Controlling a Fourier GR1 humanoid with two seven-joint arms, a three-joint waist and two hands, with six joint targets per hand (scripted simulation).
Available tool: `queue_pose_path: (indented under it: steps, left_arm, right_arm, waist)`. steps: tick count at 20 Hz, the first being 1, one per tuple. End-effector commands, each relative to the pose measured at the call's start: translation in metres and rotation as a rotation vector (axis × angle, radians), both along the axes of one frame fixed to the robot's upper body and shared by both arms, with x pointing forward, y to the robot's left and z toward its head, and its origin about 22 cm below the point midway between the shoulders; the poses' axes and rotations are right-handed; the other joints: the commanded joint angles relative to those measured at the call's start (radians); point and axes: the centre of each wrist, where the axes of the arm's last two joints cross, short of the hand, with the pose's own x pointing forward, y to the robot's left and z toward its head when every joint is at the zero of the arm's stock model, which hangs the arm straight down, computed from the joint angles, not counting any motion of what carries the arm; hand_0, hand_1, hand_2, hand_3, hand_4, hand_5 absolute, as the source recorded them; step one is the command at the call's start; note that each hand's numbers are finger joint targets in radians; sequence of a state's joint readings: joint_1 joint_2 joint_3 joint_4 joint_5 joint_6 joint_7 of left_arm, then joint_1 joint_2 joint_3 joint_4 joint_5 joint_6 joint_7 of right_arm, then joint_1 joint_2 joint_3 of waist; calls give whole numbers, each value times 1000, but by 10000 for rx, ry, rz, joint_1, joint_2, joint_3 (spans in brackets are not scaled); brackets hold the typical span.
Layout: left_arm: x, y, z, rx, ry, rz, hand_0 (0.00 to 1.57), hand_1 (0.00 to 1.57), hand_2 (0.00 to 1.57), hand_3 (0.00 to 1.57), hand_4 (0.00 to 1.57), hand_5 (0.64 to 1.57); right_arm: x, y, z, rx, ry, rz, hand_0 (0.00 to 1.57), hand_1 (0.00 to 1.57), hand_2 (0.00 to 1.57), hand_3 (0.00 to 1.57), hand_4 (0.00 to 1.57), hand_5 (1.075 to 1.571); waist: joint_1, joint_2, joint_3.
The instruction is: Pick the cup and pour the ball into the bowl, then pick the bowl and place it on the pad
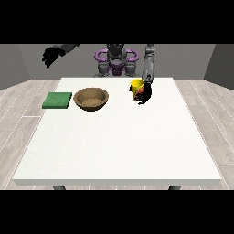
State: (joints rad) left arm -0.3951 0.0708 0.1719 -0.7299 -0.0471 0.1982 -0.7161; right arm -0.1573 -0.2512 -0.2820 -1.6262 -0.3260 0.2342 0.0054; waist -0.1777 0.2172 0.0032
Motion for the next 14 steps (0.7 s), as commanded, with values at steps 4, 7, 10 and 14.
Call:
queue_pose_path:
  steps: [4, 7, 10, 14]
  left_arm:
    - [2, -12, -12, 889, 974, 714, 1286, 1286, 1571, 1571, 1391, 1447]
    - [21, -28, 14, 2093, 891, 33, 1276, 1276, 1571, 1571, 1391, 1436]
    - [27, -54, 21, 3308, 1384, 112, 1289, 1289, 1571, 1571, 1411, 1446]
    - [40, -84, 35, 6256, 822, 293, 1337, 1337, 1571, 1571, 1408, 1525]
  right_arm:
    - [-6, -29, 12, 82, 668, -55, 0, 0, 0, 149, 631, 1565]
    - [7, -66, 11, 258, 1118, -1046, 0, 0, 0, 269, 640, 1568]
    - [-3, -65, -14, 160, 1963, -852, 0, 0, 0, 327, 639, 1565]
    - [-3, -64, -31, 406, 2464, -905, 0, 0, 0, 250, 634, 1562]
  waist:
    - [-249, -583, -35]
    - [602, -1095, -23]
    - [467, -2182, -13]
    - [497, -2618, 26]
